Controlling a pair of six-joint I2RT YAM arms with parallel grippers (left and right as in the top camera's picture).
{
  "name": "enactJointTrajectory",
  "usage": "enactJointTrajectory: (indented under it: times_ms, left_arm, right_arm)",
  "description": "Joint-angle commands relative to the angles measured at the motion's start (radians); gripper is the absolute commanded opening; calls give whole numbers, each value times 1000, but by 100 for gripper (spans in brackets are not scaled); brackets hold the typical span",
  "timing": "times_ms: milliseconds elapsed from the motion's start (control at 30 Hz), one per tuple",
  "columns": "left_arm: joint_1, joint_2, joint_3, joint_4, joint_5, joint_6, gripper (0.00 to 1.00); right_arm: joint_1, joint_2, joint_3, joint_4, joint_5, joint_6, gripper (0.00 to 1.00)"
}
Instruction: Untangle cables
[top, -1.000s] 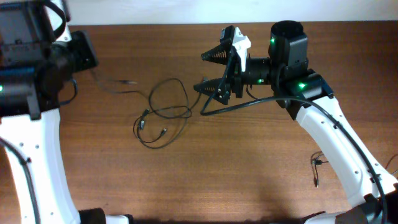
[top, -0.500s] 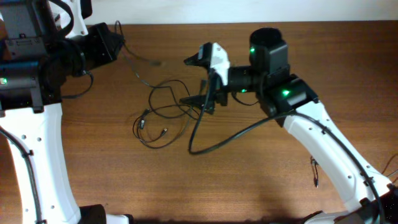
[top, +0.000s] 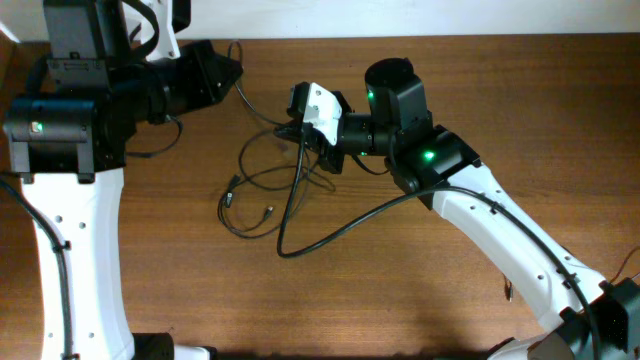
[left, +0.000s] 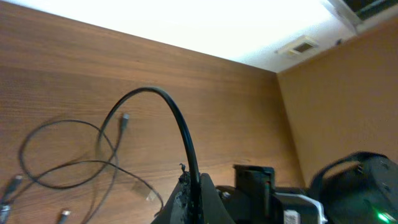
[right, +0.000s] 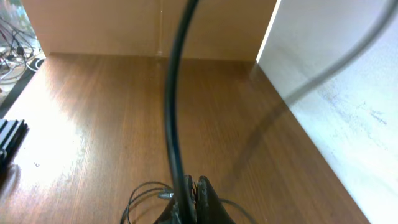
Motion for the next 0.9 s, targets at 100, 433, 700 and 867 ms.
enactJointTrajectory:
  times_ms: [100, 433, 700, 867]
  left_arm:
    - [0, 1, -4, -79, -359, -6, 3]
    - [0, 140, -6, -200, -361, -6, 0]
    - [-90, 241, -7, -201, -337, -6, 0]
    - [-186, 243, -6, -175, -269, -6, 0]
  right_arm:
    - [3, -13, 14, 86, 42, 122, 4]
    - [3, -88, 15, 311, -5, 262, 4]
    - [4, -100, 15, 406, -9, 322, 4]
    - [3, -100, 15, 406, -8, 322, 4]
